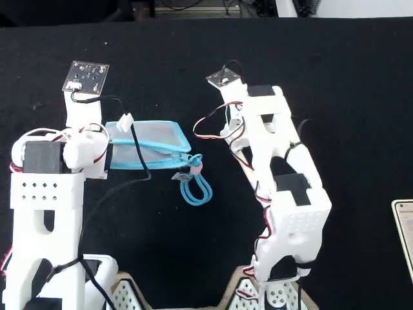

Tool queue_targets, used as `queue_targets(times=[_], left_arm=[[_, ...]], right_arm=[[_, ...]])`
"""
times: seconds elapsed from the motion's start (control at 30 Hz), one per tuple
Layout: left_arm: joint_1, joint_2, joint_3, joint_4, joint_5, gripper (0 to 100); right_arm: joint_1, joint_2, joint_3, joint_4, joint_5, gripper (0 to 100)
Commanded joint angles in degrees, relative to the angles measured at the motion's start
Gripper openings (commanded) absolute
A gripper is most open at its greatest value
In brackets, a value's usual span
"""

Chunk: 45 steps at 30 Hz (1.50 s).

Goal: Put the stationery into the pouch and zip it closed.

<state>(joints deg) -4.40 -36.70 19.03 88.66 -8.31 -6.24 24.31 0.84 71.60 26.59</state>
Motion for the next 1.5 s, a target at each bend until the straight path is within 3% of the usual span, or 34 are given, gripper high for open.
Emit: queue_targets(times=[0.0,0.27,0.4,0.63,0.73,1.17,1.27,1.47], left_arm=[[0.40,0.88,0.92,-0.62,0.44,3],[0.22,0.88,0.92,-0.53,0.44,3],[0.22,0.88,0.92,-0.53,0.44,3],[0.22,0.88,0.92,-0.53,0.44,3],[0.22,0.88,0.92,-0.53,0.44,3],[0.22,0.88,0.92,-0.53,0.44,3],[0.22,0.88,0.92,-0.53,0.44,3],[0.22,0.88,0.92,-0.53,0.44,3]], right_arm=[[-0.35,1.80,-0.57,-1.14,0.70,16.8],[-1.41,8.75,-7.08,2.46,0.26,15.3],[-0.35,8.66,-7.87,3.60,0.26,0.5],[-0.09,4.18,-7.60,7.91,0.09,1.1],[-0.35,-0.92,-5.32,9.41,-3.43,1.1],[-0.70,-11.65,10.33,-4.40,-4.04,1.1],[0.18,-10.95,10.07,-4.22,-4.13,2.4],[0.44,-4.35,7.08,-2.99,-4.04,19.0]])
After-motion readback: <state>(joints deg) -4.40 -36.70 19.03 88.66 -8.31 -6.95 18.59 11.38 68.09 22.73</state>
